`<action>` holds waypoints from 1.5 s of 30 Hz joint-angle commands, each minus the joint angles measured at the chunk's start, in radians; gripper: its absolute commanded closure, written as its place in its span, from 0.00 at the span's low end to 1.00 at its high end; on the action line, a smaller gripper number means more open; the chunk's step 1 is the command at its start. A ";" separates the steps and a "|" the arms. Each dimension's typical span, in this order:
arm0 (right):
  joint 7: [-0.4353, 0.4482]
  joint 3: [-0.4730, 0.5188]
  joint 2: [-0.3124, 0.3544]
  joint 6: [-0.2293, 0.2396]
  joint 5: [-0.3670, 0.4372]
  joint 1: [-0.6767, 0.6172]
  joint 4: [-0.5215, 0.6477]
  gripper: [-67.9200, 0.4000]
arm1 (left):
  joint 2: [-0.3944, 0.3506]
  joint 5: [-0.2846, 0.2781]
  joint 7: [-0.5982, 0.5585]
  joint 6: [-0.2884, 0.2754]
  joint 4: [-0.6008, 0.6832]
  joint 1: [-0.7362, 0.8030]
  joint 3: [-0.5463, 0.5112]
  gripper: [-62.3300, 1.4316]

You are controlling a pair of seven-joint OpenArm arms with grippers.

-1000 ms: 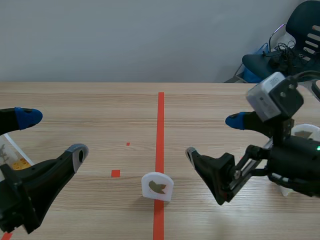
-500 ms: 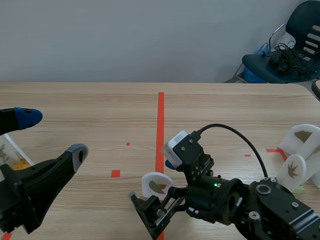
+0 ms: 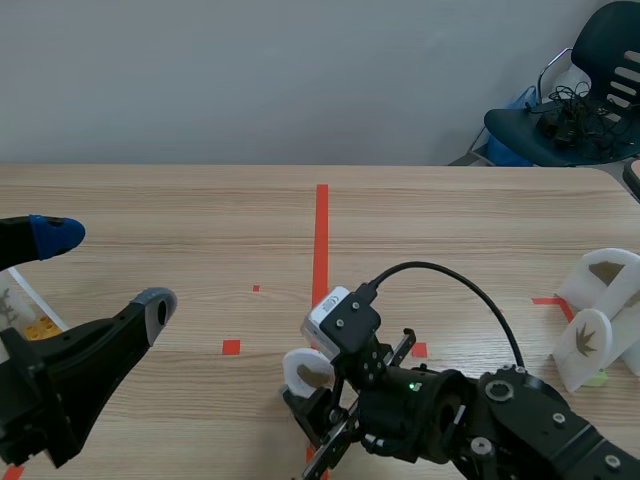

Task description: Do the leaf sorting experiment

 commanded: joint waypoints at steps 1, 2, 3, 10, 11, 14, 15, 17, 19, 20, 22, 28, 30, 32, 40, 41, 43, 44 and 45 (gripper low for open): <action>0.010 0.008 0.003 0.005 0.011 0.009 0.033 0.80 | 0.002 -0.006 -0.018 -0.003 0.017 -0.003 -0.002 0.00; 0.007 0.008 0.003 0.005 0.011 0.009 0.038 0.85 | 0.002 -0.006 -0.018 -0.003 0.017 -0.003 -0.002 0.00; 0.005 0.008 0.003 0.005 0.011 0.009 0.045 0.89 | 0.002 -0.006 -0.018 -0.003 0.017 -0.003 -0.002 0.00; -0.044 0.042 0.009 0.004 0.011 -0.005 0.166 0.93 | 0.002 -0.006 -0.018 -0.003 0.017 -0.003 -0.002 0.00; -0.052 0.061 0.013 0.004 0.012 -0.014 0.197 0.93 | 0.002 -0.006 -0.018 -0.003 0.017 -0.003 -0.002 0.00; -0.075 0.132 0.023 0.000 0.027 -0.056 0.272 0.93 | 0.002 -0.006 -0.018 -0.003 0.017 -0.003 -0.002 0.00; -0.076 0.161 0.024 0.000 0.027 -0.075 0.288 0.93 | 0.002 -0.006 -0.018 -0.003 0.017 -0.003 -0.002 0.00; -0.076 0.220 0.024 -0.010 0.046 -0.114 0.300 0.93 | 0.002 -0.006 -0.018 -0.003 0.017 -0.003 -0.002 0.00; -0.076 0.283 0.024 -0.050 0.084 -0.153 0.300 0.93 | 0.002 -0.006 -0.018 -0.003 0.017 -0.003 -0.002 0.00; -0.076 0.315 0.024 -0.068 0.096 -0.173 0.300 0.93 | 0.002 -0.006 -0.018 -0.003 0.017 -0.003 -0.002 0.00; -0.076 0.387 0.024 -0.101 0.100 -0.211 0.300 0.93 | 0.002 -0.006 -0.018 -0.003 0.017 -0.003 -0.002 0.00; -0.077 0.589 0.024 -0.165 0.146 -0.279 0.298 0.93 | 0.002 -0.006 -0.018 -0.003 0.017 -0.003 -0.002 0.00; -0.079 0.630 0.024 -0.165 0.155 -0.285 0.285 0.93 | 0.002 -0.006 -0.018 -0.003 0.017 -0.003 -0.002 0.00; -0.069 0.660 0.024 -0.166 0.159 -0.285 0.264 0.93 | 0.002 -0.006 -0.018 -0.003 0.017 -0.003 -0.002 0.00; -0.035 0.689 0.024 -0.165 0.179 -0.285 0.186 0.93 | 0.002 -0.006 -0.019 -0.003 0.017 -0.003 -0.002 0.00; -0.028 0.689 0.024 -0.165 0.179 -0.285 0.172 0.93 | 0.002 -0.006 -0.019 -0.003 0.017 -0.003 -0.002 0.00; -0.012 0.689 0.024 -0.166 0.177 -0.285 0.147 0.93 | 0.002 -0.006 -0.019 -0.003 0.017 -0.003 -0.002 0.00; -0.007 0.689 0.024 -0.173 0.177 -0.285 0.137 0.93 | 0.002 -0.006 -0.019 -0.003 0.017 -0.003 -0.002 0.00; -0.002 0.689 0.024 -0.185 0.177 -0.285 0.130 0.93 | 0.002 -0.006 -0.019 -0.003 0.017 -0.003 -0.002 0.00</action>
